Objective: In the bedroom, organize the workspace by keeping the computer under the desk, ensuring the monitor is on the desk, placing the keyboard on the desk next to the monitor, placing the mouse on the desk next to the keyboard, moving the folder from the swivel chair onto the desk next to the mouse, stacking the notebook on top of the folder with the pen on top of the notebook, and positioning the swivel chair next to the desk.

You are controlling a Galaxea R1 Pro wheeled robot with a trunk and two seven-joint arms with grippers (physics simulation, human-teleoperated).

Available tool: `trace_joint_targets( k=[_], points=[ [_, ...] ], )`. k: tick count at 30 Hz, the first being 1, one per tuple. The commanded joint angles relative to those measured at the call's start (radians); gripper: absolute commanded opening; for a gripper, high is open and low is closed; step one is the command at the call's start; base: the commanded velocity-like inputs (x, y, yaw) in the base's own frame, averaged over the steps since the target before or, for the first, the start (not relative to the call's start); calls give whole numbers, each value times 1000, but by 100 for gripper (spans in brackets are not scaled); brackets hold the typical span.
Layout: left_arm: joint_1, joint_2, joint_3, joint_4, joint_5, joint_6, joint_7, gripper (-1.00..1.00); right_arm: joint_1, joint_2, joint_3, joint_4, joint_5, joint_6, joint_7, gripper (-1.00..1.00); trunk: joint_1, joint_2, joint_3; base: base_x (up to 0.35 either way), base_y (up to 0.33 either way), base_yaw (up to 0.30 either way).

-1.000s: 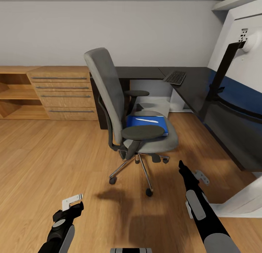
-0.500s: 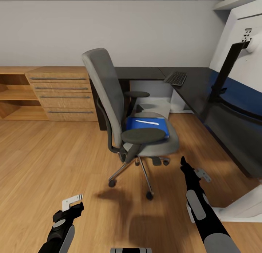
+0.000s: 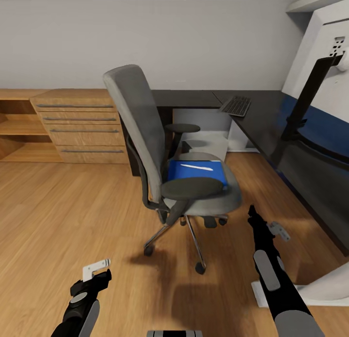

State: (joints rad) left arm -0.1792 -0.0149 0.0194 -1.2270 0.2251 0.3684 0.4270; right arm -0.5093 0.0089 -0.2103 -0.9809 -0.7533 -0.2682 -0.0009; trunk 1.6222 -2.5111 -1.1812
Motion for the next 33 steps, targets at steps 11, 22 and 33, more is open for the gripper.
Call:
trace_joint_targets(
  k=[11, 22, 33],
  points=[
    [0, -1, -1, -1, 9, -1, 6, 100, 0, -1, -12, -23, -8, 2, -1, 100, 0, 0, -1, 149, 0, 0],
    [0, -1, -1, -2, 9, -1, 7, 100, 1, -2, -15, -36, -9, 9, -1, 100, -3, 1, 22, 34, 0, 0],
    [0, -2, -1, -2, 9, 0, 7, 100, 2, -3, -15, -38, -16, 10, -1, 100, -8, 4, 65, 2, 0, 0]
  ],
)
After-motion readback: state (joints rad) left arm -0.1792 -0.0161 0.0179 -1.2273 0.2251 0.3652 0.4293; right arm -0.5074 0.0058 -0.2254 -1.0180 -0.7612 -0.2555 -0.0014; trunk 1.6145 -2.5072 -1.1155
